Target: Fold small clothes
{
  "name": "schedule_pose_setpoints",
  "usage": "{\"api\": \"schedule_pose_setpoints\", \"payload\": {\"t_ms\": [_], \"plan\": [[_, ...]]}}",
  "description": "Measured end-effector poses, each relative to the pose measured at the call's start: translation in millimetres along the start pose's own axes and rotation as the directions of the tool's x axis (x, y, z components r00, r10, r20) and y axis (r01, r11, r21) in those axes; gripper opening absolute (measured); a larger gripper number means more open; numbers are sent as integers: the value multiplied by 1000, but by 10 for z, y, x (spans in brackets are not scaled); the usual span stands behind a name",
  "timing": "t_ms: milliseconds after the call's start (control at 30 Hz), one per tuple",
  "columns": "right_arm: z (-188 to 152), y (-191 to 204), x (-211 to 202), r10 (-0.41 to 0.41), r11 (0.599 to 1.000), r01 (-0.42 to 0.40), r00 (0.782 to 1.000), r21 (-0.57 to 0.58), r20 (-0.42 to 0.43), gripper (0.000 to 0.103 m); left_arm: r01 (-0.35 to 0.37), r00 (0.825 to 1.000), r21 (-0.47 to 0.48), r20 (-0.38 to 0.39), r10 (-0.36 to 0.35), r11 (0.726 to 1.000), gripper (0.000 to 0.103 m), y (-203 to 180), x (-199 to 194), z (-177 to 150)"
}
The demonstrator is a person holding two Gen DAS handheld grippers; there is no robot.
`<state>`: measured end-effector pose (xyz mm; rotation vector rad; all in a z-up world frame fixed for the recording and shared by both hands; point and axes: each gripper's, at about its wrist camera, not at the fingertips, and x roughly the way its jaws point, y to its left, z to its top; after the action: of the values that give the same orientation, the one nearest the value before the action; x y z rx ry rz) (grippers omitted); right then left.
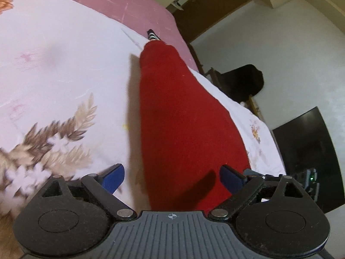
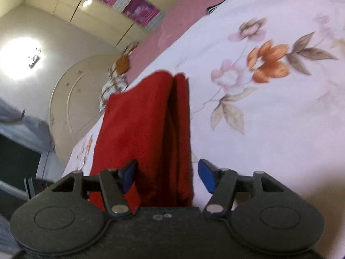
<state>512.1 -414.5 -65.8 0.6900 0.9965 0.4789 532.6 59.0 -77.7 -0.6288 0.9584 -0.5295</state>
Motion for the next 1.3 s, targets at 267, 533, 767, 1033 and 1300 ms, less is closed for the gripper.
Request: {"api": "schedule_pose_setpoints", "payload": {"t_ms": [267,533,767,1033,1300], "plan": [[30,165,261,42,998,-43,999,-51,-14,50,-55,998,115,-12,57,992,84,-286,332,190],[115,75,148,28,994,-28,1000,-105,-1,65,-14,1000,111,-17,16,994,75,-179,301,241],[84,264,332,34,987,-37,999,-154,-21,49,-6,1000,126,-14,8,992,72,-174,252,216],[-85,641,283,-139,924,160,987,-347,86,39,-185,983,329,68,172,926,60,-624,304,109],[-247,1116,185,-216,852,268,963,-451,163,35,-205,978,372,106,178,905,54,-848,-18,120]]}}
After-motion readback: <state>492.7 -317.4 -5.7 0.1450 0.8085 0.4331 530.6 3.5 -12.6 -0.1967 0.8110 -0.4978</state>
